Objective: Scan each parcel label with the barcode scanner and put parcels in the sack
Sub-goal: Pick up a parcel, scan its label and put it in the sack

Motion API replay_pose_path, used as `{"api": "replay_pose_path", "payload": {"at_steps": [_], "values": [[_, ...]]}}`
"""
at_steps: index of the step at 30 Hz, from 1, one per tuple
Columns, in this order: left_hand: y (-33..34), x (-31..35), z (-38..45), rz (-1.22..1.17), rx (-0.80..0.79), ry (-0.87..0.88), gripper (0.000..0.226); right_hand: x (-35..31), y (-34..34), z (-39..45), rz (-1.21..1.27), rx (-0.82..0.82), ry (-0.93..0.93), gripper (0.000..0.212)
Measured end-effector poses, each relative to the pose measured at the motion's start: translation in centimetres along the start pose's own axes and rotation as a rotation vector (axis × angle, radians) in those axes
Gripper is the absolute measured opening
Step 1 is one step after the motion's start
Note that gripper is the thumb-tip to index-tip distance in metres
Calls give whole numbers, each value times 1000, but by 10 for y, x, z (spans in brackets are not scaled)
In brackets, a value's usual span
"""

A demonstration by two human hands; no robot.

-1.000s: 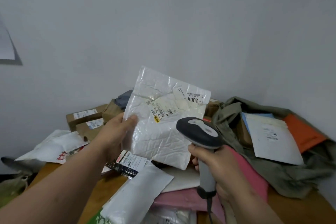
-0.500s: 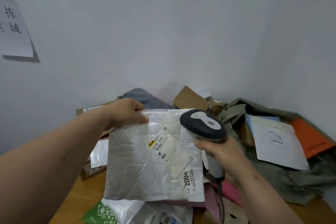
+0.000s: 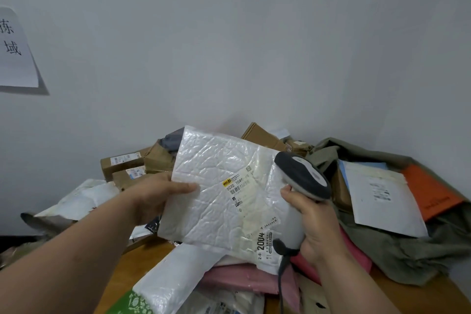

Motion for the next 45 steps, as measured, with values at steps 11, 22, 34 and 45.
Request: {"api": "replay_pose_path", "payload": {"at_steps": [11,22,34,45], "values": [[-23,50,7,320,277,239,8,-11,16,-5,-337,-129,-29,18],[-36,64,11,368,306,268,9,-10,45,-14,-454,-238,15,37],[-41,67,8,378,330,276,9,-9,46,-15,-501,-252,22,34],[-35,69,7,398,340,261,9,-4,40,-13,-504,-259,65,25]]}}
Point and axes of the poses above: each hand's wrist, its own z-axis towards the middle knuckle, its own y-axis out of the palm, x = y × z, the point moved 9 cm from there along z, towards the middle knuckle, and after that the axes turned 14 degrees about -x, right-handed, at the moved point
